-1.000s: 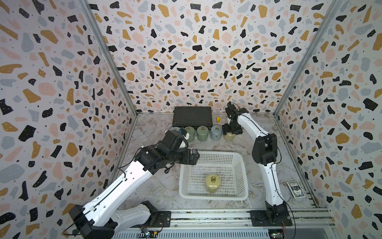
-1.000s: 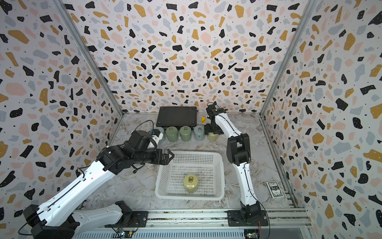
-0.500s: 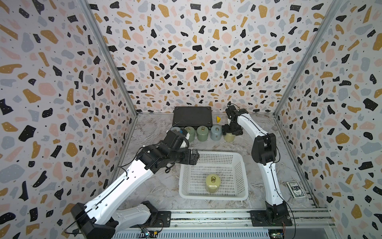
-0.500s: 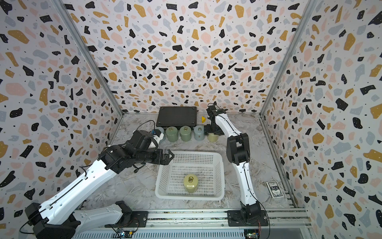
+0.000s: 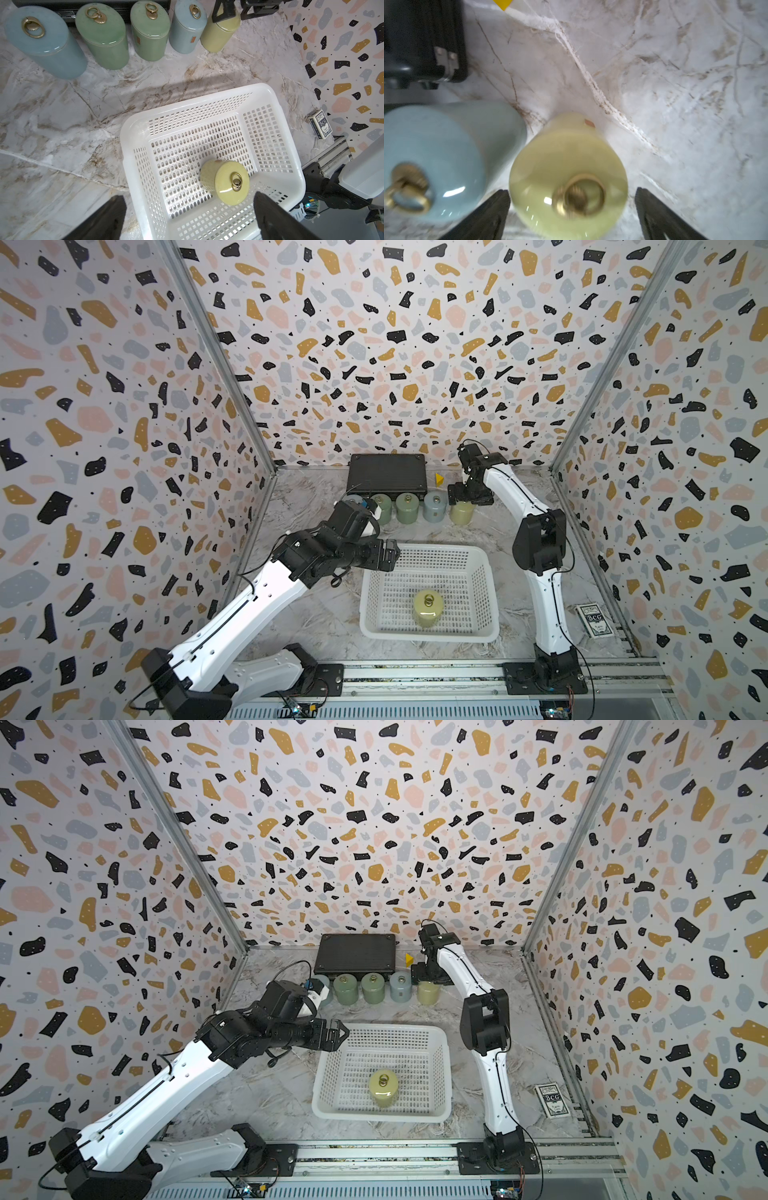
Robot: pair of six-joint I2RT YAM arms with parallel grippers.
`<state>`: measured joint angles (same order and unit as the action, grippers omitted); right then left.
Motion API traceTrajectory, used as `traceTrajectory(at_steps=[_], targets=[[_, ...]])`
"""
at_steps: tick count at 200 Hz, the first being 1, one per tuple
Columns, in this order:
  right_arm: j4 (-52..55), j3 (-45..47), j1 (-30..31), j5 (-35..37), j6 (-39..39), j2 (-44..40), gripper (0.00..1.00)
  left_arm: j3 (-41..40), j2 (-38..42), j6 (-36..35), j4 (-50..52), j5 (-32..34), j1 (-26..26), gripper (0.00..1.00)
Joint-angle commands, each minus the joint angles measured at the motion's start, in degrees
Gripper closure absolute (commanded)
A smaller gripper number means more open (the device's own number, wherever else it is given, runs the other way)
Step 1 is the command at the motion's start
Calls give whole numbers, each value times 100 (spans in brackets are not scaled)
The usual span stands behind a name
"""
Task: Take the tea canister out of the basket
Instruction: Place the tea canister at the center of the board, then pick up the tea canister from the basket.
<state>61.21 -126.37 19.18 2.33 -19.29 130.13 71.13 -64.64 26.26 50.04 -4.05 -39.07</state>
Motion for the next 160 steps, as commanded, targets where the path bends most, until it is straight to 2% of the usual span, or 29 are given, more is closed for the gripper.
traceTrajectory(at_steps=[1,57,95,127,160], targets=[[-174,434,-11,-42,-92,-1113,1,-103,123,-121,-192,-121,-16,0],[-664,2484,100,-591,-130,-3113,1,-640,144,-64,-502,-265,-228,0],[-870,4037,378,-998,-84,-4591,1,-996,123,108,-749,-97,-716,0],[-912,5191,526,-1908,-48,-5744,1,-1259,36,272,-878,175,-1203,0],[-730,6132,831,-2317,96,-6977,1,-1477,-123,506,-1068,403,-1675,0]])
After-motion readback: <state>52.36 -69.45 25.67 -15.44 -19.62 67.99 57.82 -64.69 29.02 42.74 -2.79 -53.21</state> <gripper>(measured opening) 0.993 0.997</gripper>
